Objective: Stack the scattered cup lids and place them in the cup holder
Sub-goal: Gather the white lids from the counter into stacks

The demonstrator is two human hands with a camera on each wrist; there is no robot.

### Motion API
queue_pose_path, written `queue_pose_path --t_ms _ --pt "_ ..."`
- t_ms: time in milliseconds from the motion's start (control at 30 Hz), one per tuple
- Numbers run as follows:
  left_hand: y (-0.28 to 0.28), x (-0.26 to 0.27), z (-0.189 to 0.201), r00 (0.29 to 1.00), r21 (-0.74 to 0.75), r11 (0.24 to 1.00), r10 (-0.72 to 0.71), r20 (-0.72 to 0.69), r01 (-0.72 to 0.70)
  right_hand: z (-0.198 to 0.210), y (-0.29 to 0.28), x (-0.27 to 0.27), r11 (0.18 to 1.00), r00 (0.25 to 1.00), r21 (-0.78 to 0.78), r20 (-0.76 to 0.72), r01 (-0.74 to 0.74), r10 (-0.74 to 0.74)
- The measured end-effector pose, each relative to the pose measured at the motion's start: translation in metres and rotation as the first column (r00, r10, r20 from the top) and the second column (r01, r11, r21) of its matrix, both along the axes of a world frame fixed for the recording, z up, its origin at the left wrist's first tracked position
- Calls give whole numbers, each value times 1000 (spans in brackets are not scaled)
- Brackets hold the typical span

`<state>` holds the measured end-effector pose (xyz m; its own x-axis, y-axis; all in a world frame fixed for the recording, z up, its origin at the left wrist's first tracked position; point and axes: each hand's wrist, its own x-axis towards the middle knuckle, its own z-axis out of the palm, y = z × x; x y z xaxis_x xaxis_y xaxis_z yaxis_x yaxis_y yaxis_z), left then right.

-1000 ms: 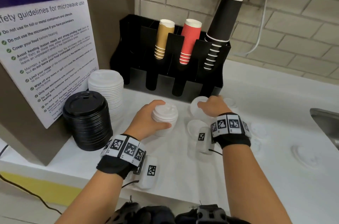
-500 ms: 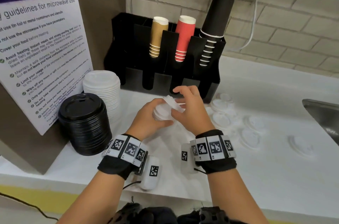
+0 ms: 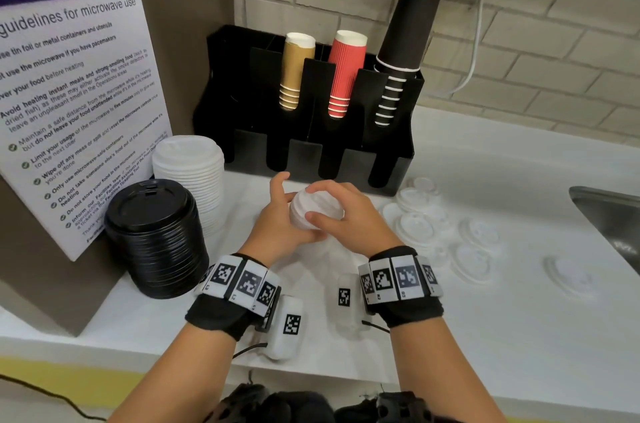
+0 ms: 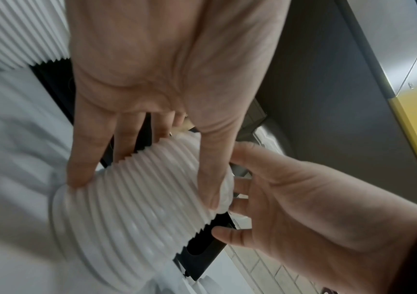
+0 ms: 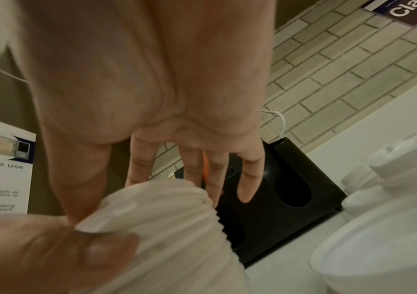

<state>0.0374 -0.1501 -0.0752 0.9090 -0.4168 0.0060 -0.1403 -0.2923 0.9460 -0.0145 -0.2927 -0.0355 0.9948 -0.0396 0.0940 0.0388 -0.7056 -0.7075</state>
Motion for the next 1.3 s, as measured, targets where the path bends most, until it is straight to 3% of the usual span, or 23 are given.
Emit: queue_pose_path --t_ms 333,467,533,667,833,1000,1167,1300 --pt "-3 -4 -2 999 -48 999 7 37 -6 2 -5 0 998 999 -28 -16 -47 47" --pt "-2 -3 -3 999 -37 999 19 45 -17 6 -31 -2 988 988 -14 -4 152 -152" --pt "-2 -2 -4 999 -27 1000 17 45 -16 6 -48 -4 965 965 -155 -124 211 -231" --pt "-3 -2 -4 999 -16 1000 19 35 -19 -1 -57 -13 936 897 -330 -367 122 -246" --pt "-4 -2 -4 999 -15 999 33 26 -33 -10 -50 -6 916 840 -402 -493 9 -225" --pt "-1 1 -4 999 -32 999 12 50 -10 -11 -48 -4 904 808 -427 -536 -12 -243" --pt "1 4 -6 999 -45 999 7 54 -5 0 -50 -8 917 837 -395 -478 64 -265" --pt "0 4 -6 998 -52 999 7 58 -4 20 -59 -12 954 943 -164 -180 252 -280"
